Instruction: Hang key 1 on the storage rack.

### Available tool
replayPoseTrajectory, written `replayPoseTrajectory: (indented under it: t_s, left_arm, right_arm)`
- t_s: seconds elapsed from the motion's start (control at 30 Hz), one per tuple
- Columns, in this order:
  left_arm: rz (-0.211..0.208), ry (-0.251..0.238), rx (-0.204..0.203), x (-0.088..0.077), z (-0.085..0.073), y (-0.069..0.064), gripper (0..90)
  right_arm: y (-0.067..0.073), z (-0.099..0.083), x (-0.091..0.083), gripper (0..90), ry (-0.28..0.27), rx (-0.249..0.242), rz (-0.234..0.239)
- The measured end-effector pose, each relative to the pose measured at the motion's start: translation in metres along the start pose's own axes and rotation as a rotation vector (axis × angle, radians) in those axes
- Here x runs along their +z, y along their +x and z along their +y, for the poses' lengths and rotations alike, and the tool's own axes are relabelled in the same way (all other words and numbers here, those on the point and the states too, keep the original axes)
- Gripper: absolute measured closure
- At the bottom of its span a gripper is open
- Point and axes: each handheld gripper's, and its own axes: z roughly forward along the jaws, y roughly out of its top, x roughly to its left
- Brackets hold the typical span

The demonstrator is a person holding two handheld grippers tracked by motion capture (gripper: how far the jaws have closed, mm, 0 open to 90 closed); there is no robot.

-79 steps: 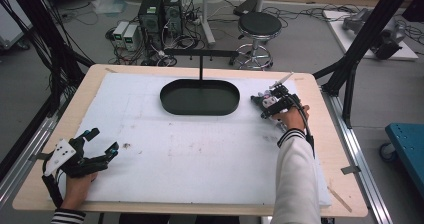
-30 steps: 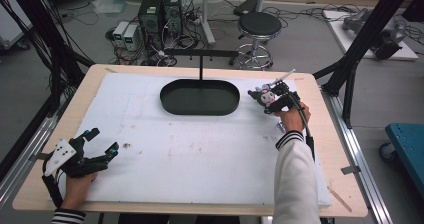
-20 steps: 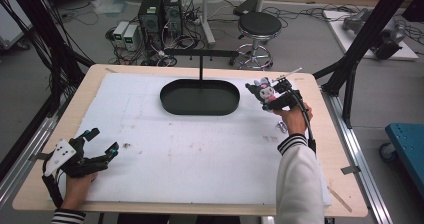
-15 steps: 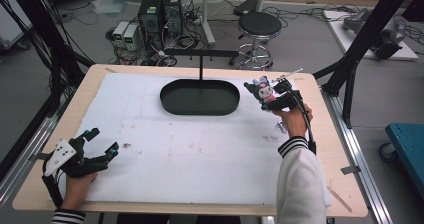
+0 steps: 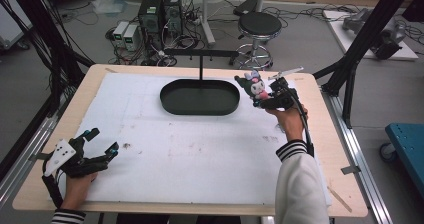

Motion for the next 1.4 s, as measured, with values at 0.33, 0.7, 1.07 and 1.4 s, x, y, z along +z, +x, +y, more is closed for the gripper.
replayPoseTrajectory:
  t_s: [0.33, 0.7, 1.07, 1.4]
  left_arm:
    - [0.0, -0.005, 0.002, 0.0, 0.0, 0.0, 11.9]
    - [0.0, -0.005, -0.001, 0.0, 0.0, 0.0, 11.9]
    - [0.001, 0.001, -0.002, 0.0, 0.0, 0.0, 11.9]
    - [0.001, 0.0, -0.009, 0.0, 0.0, 0.001, 11.9]
  right_arm:
    - [0.012, 0.005, -0.007, 54.0, -0.054, -0.024, 0.022]
    - [0.03, 0.02, -0.006, 54.0, -0.097, -0.052, 0.067]
    - [0.044, 0.04, 0.0, 54.0, -0.114, -0.063, 0.083]
    - [0.055, 0.054, 0.006, 54.0, -0.116, -0.078, 0.092]
